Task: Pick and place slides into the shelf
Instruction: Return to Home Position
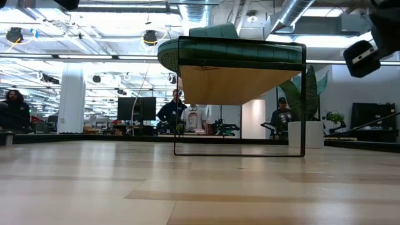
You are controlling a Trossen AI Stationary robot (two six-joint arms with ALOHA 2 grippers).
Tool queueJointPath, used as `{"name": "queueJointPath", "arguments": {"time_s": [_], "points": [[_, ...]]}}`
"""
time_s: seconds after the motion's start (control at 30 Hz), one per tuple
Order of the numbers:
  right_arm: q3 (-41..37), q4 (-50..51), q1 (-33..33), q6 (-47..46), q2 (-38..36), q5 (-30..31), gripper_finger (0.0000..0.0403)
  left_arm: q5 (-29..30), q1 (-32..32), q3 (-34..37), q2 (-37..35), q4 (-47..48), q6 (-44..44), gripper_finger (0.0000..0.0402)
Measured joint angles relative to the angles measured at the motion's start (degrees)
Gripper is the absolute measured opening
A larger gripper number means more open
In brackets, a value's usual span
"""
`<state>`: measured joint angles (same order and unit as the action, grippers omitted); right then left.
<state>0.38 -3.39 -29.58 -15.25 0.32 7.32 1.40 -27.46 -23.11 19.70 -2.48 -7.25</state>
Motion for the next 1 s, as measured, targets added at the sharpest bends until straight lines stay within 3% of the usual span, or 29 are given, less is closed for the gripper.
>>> {"name": "queueJointPath", "arguments": {"time_s": [0.13,0.27,0.57,0.83,1.0], "points": [[0.00,-0.10,0.26,0.24,-0.13,0.91,0.0000,-0.74,0.02,0.02,0.00,0.64,0.19,0.0000],[0.00,-0.45,0.52,0.22,-0.13,1.04,0.0000,-7.23,0.06,0.02,-1.65,1.37,2.79,0.0000],[-0.02,-2.28,0.48,0.20,-0.13,1.32,0.0000,-8.96,2.01,0.21,-18.54,12.72,-1.66,0.0000],[-0.04,-2.69,0.48,0.18,-0.13,2.20,0.0000,-6.50,2.05,6.66,-17.86,10.83,-3.18,0.0000],[-0.04,-2.69,0.48,0.14,-0.13,3.45,0.0000,-9.14,2.08,13.32,-19.04,2.87,-5.56,0.0000]]}}
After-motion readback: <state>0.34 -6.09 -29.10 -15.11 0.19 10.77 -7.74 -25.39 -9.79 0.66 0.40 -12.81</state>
